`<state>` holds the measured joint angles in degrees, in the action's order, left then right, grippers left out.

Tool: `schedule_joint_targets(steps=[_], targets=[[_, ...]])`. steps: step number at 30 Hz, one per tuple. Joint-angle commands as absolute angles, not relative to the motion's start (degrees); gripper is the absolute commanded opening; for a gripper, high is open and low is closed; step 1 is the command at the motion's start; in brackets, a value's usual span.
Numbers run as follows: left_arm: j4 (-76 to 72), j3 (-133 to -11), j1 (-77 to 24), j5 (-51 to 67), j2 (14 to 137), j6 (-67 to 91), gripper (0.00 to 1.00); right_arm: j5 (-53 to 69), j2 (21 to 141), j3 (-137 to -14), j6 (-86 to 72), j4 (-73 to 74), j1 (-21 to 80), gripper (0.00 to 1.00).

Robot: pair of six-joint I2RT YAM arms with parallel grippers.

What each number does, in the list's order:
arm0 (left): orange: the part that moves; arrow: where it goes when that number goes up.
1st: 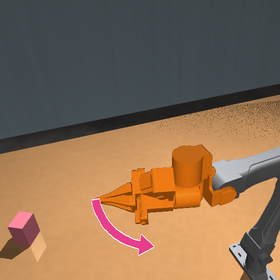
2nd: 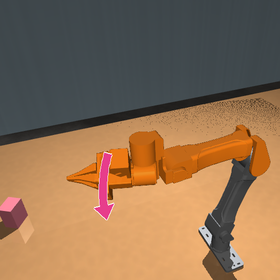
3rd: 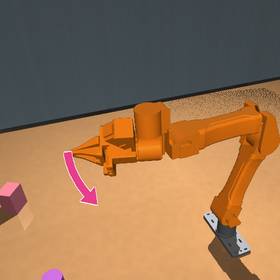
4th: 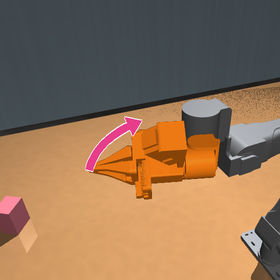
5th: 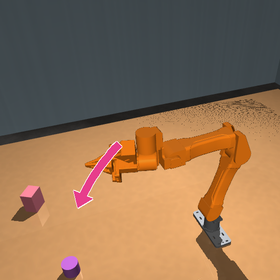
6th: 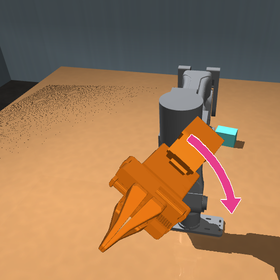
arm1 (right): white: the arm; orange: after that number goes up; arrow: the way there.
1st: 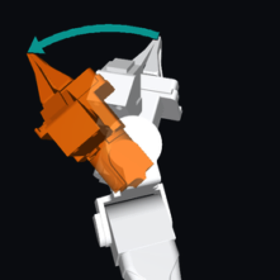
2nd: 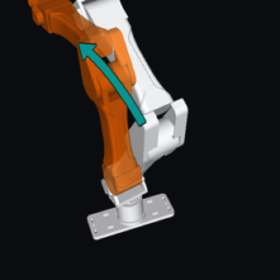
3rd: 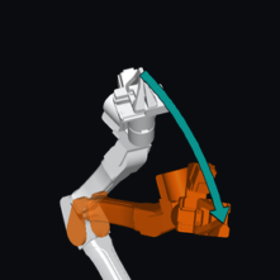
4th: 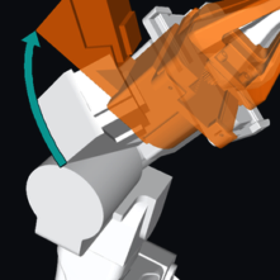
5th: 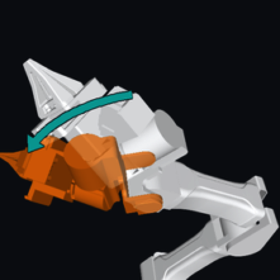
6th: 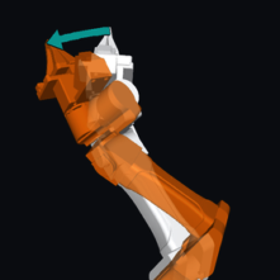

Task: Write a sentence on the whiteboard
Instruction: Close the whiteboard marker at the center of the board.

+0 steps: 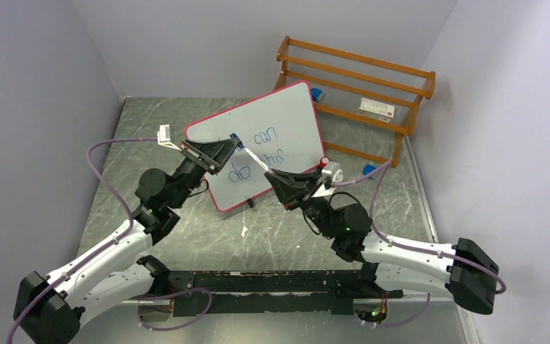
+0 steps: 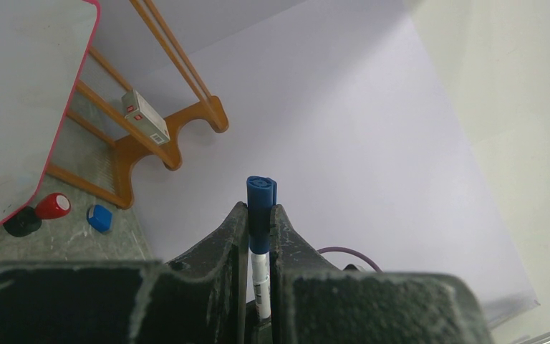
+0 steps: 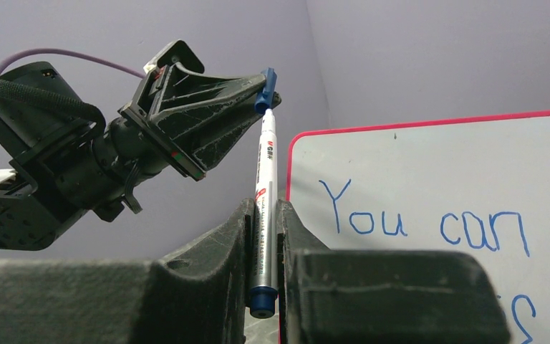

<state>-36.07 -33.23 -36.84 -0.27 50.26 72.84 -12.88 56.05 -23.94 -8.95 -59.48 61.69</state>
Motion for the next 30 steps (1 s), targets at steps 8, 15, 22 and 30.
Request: schedule_joint_targets(steps=[8, 15, 22, 30], targets=[[-36.65, -33.74, -37.53, 0.09, 51.0, 71.97, 0.05, -12.41, 56.41, -24.64, -8.92, -60.73, 61.95, 0.0], [-36.75, -34.23, -37.52, -1.59, 51.52, 71.78, 0.05, -12.74, 56.52, -24.76, -9.05, -60.35, 61.94, 0.0], [-36.65, -34.1, -37.52, -0.9, 50.76, 71.77, 0.05, -14.18, 56.97, -24.44, -8.96, -61.18, 61.91, 0.0], [-37.23, -33.74, -37.66, 0.5, 50.01, 72.66, 0.05, -15.69, 57.91, -23.96, -9.17, -62.77, 61.92, 0.0]])
